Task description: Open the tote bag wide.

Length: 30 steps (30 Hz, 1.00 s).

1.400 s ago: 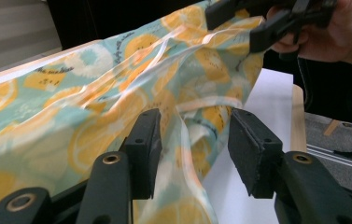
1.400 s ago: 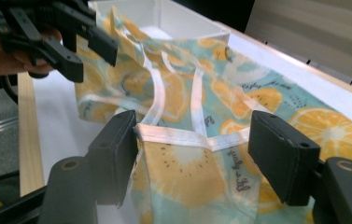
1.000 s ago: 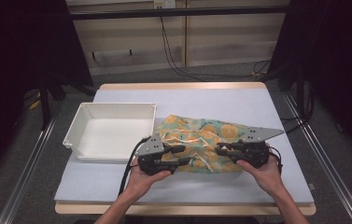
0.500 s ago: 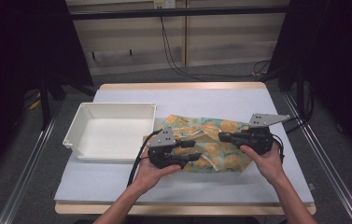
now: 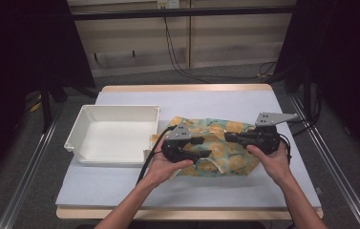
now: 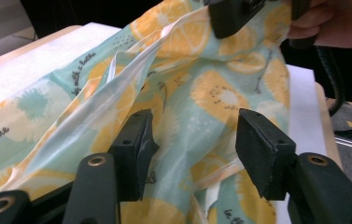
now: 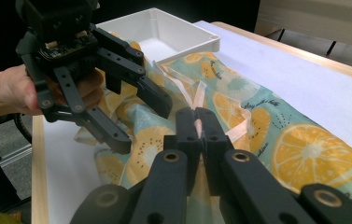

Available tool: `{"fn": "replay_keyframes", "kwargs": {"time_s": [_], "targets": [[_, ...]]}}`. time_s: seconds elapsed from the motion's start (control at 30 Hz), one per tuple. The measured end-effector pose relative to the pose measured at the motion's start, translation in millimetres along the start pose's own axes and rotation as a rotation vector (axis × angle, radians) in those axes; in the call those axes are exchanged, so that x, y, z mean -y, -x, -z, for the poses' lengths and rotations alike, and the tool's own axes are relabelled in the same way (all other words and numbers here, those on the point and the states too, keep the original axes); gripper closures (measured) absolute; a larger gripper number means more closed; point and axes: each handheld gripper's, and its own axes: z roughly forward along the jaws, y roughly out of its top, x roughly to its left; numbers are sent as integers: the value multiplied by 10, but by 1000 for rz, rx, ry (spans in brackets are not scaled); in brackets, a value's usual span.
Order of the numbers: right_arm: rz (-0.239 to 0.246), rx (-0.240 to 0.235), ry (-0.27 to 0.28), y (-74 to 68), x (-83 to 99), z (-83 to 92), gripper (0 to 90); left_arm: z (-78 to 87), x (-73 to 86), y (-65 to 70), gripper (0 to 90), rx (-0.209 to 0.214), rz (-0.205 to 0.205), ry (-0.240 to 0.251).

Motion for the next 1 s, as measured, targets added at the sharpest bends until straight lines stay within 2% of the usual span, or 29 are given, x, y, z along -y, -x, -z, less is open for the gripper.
{"fn": "replay_keyframes", "kwargs": {"time_s": [0.03,0.07,0.1,0.13,0.17,0.23,0.3,0.33,0.57,0.67,0.77,0.87,0.9,1.0], "targets": [[-9,-11,9,3,-4,1,896,-13,2,8,628,-14,-1,-15],[-9,-11,9,3,-4,1,896,-24,8,9,628,-2,1,-30],[-3,-8,9,4,-11,-13,896,-28,17,10,784,12,2,-35],[-3,-8,9,4,-11,-13,896,-28,25,19,784,13,1,-37],[-5,-8,7,9,-11,-20,896,-23,33,19,846,27,2,-41],[-5,-2,0,32,-9,-35,896,1,41,48,896,37,6,-35],[-15,6,-7,82,-1,-47,896,57,25,139,900,72,2,-26],[-15,6,-7,82,-1,-47,896,57,25,139,900,72,2,-26],[-44,34,-25,259,20,-97,897,149,-18,458,900,184,-20,-2],[-52,42,-35,333,14,-137,897,160,-5,585,900,226,-36,-6],[-63,55,-50,413,12,-176,897,167,12,690,900,255,-56,-14],[-84,74,-47,500,21,-202,898,166,43,779,900,293,-58,-22],[-90,79,-46,528,23,-208,898,170,55,806,900,292,-67,-37],[-107,102,-39,610,26,-224,899,162,110,885,900,315,-82,-36]]}}
